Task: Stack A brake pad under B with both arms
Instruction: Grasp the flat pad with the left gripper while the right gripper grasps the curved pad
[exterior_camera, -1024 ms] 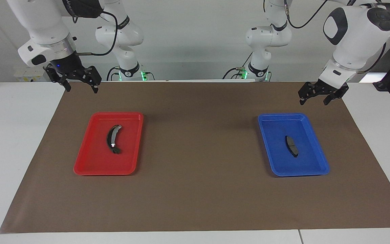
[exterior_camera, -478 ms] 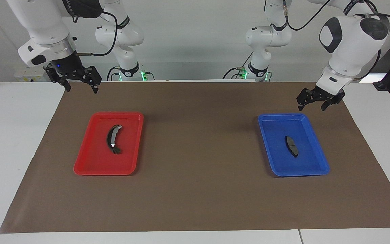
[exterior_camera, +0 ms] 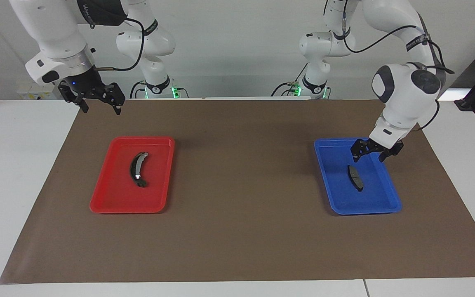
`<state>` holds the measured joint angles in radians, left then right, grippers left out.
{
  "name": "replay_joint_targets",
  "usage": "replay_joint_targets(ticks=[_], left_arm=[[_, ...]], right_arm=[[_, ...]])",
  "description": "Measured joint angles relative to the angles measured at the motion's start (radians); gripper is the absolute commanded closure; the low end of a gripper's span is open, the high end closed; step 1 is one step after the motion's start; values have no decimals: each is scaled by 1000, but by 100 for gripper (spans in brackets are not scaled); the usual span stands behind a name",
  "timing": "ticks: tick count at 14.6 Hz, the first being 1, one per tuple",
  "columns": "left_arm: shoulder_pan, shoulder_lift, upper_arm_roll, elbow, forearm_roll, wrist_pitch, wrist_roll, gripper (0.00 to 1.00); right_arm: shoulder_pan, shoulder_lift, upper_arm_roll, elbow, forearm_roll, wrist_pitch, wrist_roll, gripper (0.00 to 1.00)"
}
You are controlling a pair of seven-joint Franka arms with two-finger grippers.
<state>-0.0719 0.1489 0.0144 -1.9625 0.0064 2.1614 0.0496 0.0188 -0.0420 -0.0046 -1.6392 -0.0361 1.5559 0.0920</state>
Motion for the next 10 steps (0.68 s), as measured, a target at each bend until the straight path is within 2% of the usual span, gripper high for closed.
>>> replay_joint_targets(ticks=[2,5,8,10], left_arm=[[0,57,0,-21,0,87,12,5],[3,88,1,-67,0,164,34,10],[26,105,3,-82,0,171,74,12],[31,109,3,-97,0,176,82,12]], right_arm=[[1,-24,1,-85,6,112,0,0],[1,-66,1,-311,30,343,-15,0],[0,-20,0,-456,37,528,-49,0],[-2,31,-1,-538,37,697,-76,1]])
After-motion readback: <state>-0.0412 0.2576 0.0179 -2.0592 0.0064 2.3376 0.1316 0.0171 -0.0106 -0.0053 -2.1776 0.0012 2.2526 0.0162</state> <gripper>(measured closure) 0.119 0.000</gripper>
